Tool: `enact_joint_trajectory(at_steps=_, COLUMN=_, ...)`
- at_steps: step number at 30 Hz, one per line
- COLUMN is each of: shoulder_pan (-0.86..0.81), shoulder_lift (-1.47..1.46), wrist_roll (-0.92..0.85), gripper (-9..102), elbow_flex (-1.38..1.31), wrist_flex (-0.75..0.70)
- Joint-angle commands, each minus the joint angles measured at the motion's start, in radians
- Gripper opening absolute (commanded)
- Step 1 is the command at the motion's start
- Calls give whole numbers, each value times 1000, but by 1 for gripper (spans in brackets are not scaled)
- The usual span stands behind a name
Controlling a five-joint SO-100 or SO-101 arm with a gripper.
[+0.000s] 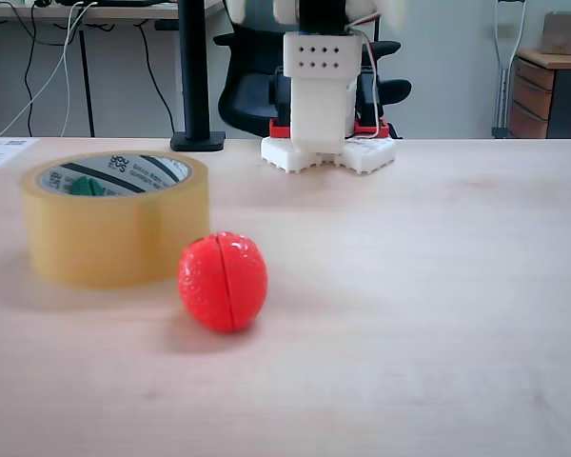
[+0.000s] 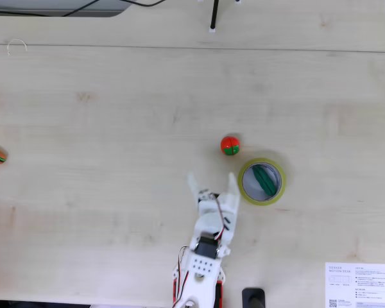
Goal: Grasp a cucumber and put it in the hole.
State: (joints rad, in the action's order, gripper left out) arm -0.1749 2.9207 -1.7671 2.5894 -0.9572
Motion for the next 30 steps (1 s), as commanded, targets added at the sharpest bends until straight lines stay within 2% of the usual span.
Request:
enact_joint_trajectory(at_steps=1, shoulder_pan=35, shoulder_lift=242, wrist_roll=44, gripper=37, elbow_flex=124, wrist_flex=-41)
enact_joint_trajectory(at_steps=4, shoulder_pan=43, shoulder_lift=430, wrist_roll=52, gripper=35, elbow_flex=221, wrist_flex=-156)
enact_joint_trajectory(at_steps=7, shoulder_pan=48, shoulder_lift=449, wrist_roll=54, gripper=29, elbow_flex=242, wrist_flex=-244)
enact_joint_trajectory(at_steps=16, shoulder_pan=49, shoulder_lift=449, wrist_roll=44, gripper=21, elbow_flex=328, wrist_flex=-245)
enact_joint_trajectory(at_steps=22, shoulder_pan=49, shoulder_lift=449, wrist_roll=44, gripper=12, elbow_flex=402, wrist_flex=-242)
enact_joint_trajectory(at_steps=30, shoulder_pan=49, shoulder_lift=449, wrist_roll=51, gripper=7, elbow_flex=499, wrist_flex=-242)
